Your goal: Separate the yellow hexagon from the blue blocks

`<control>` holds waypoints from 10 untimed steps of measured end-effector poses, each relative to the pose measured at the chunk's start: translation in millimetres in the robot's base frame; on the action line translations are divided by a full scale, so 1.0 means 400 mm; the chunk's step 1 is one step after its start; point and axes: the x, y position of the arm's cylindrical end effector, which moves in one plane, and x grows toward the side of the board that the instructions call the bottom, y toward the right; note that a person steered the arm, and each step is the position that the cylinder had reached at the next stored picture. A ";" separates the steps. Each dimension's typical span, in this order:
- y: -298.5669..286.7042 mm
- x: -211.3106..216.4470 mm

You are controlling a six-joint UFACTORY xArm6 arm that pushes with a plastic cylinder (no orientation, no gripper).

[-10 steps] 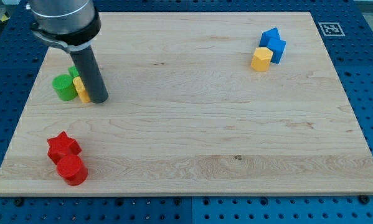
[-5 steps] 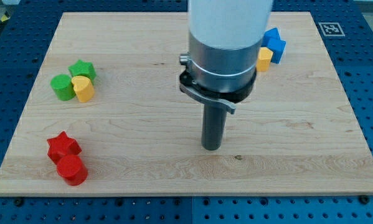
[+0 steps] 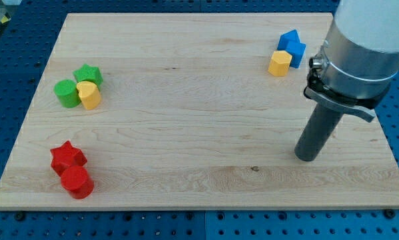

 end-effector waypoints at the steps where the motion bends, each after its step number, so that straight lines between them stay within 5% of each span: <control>1: 0.035 0.000; 4: 0.168 -0.002; 6: 0.186 -0.108; 10: 0.186 -0.151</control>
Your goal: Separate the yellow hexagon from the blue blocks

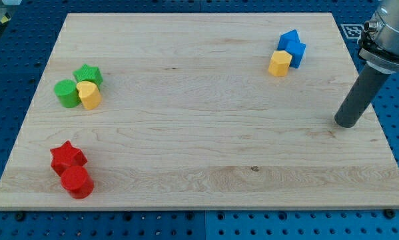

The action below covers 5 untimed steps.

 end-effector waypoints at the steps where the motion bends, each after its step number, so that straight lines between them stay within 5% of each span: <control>1: 0.000 -0.001; 3: 0.000 -0.005; 5: -0.008 -0.120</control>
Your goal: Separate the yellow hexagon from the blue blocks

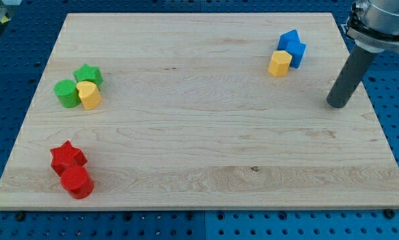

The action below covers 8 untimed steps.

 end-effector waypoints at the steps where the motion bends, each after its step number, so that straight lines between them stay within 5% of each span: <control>1: -0.011 -0.050; 3: -0.024 -0.154; 8: -0.135 -0.174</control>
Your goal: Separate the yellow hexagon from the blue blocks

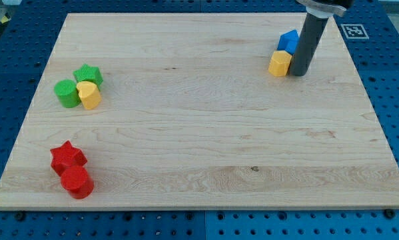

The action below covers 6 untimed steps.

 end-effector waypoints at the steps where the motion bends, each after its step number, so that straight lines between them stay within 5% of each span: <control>1: 0.000 -0.016; 6: -0.129 -0.041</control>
